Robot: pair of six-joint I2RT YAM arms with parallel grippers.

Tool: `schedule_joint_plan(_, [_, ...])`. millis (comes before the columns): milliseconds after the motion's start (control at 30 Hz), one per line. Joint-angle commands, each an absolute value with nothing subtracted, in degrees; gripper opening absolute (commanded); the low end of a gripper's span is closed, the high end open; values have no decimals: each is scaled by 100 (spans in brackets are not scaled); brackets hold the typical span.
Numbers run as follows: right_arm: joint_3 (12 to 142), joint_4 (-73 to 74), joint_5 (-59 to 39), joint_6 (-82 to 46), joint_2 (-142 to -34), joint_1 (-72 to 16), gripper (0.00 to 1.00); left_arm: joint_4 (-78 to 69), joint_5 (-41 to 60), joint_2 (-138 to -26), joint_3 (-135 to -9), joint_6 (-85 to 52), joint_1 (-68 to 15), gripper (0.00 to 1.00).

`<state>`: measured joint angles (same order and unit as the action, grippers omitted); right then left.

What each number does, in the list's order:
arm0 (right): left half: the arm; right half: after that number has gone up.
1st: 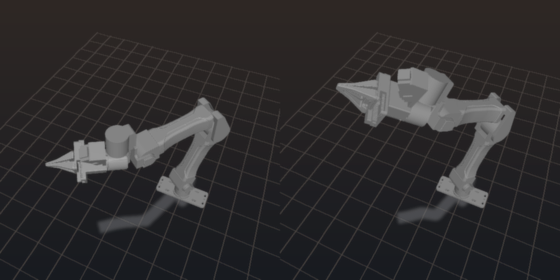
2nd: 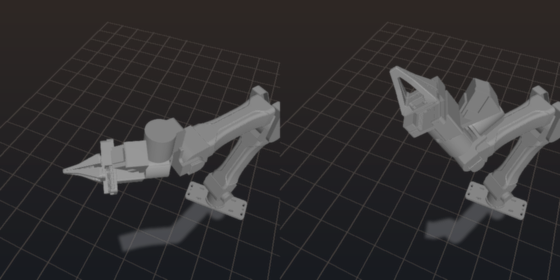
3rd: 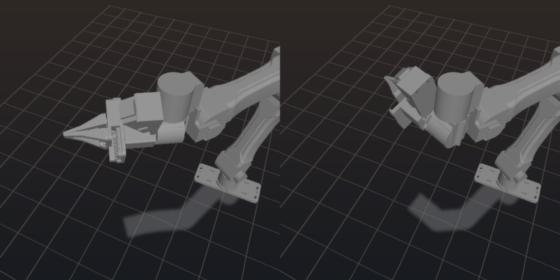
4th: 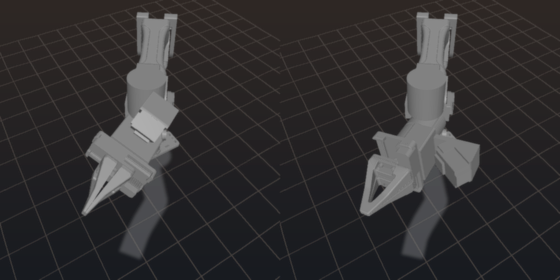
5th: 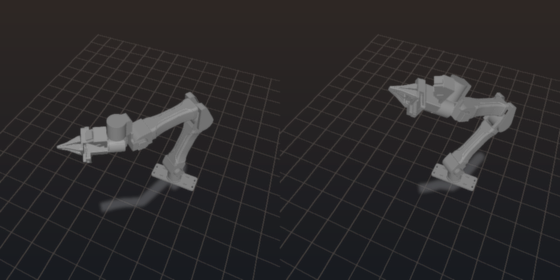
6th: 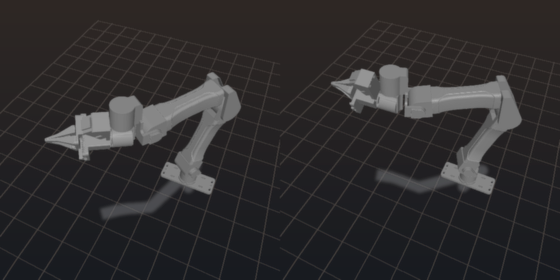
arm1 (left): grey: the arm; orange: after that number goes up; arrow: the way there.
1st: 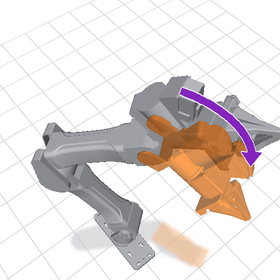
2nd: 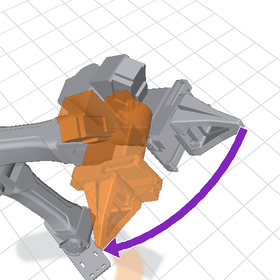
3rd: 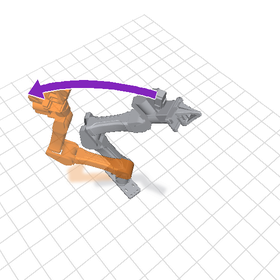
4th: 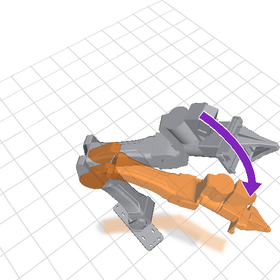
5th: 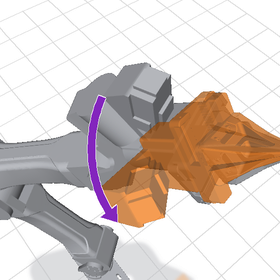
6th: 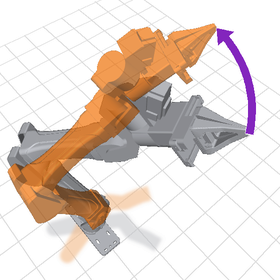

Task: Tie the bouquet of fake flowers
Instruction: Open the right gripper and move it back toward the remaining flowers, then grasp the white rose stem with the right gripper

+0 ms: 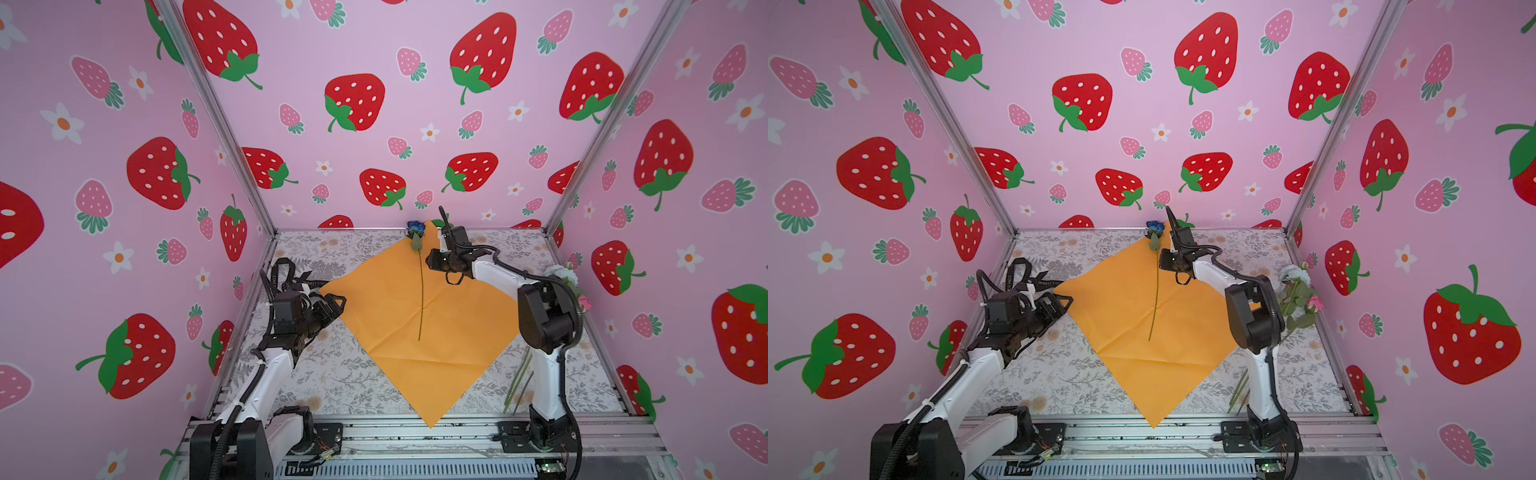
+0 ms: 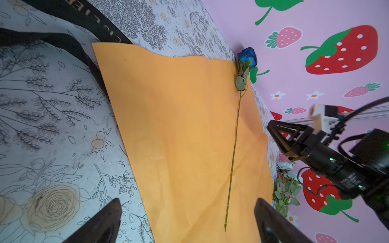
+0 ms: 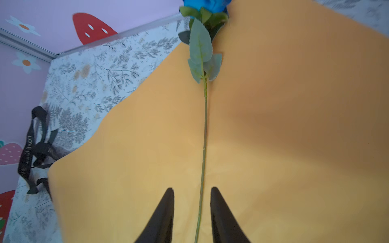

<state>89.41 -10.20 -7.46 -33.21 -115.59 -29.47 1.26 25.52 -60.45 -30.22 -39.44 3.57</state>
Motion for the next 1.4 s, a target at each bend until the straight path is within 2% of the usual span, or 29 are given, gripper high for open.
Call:
schedule_joint_plan(0, [8180, -1183, -386, -3100, -10871, -2777, 32, 255, 2507, -5958, -3035, -3858, 342, 99])
schedule_joint_plan(167, [6660, -1327, -79, -2939, -9540, -2356, 33, 323, 2548, -5881, -3019, -3797, 331, 99])
schedule_joint_plan(300, [5583, -1632, 169, -2878, -8331, -1796, 40, 352, 2489, -5767, -2971, -3736, 325, 99])
schedule_joint_plan(367, [5127, -1834, 323, -2866, -7697, -1442, 47, 341, 2448, -5738, -2949, -3696, 309, 99])
schedule_joint_plan(467, [4650, -2146, 622, -2830, -6960, -997, 66, 301, 2426, -5744, -2951, -3668, 307, 99])
schedule_joint_plan(500, [4557, -2227, 723, -2817, -6786, -882, 77, 289, 2426, -5755, -2953, -3672, 303, 99])
schedule_joint_plan(533, [4451, -2290, 807, -2791, -6613, -737, 97, 259, 2432, -5758, -2949, -3672, 294, 99])
schedule_joint_plan(567, [4375, -2346, 840, -2763, -6476, -584, 100, 226, 2446, -5764, -2937, -3678, 288, 99])
schedule_joint_plan(733, [4184, -2431, 765, -2591, -6293, 88, 100, 104, 2404, -5726, -2836, -3690, 237, 99])
schedule_joint_plan(1033, [3969, -1969, 360, -2340, -6990, 728, 100, -46, 2303, -5972, -2743, -3675, 145, 99])
schedule_joint_plan(1300, [4002, -1627, 396, -2302, -7804, 986, 76, -271, 2451, -6386, -2709, -3668, 98, 99])
schedule_joint_plan(1367, [4009, -1564, 318, -2290, -7961, 1057, 67, -272, 2475, -6418, -2716, -3674, 86, 99])
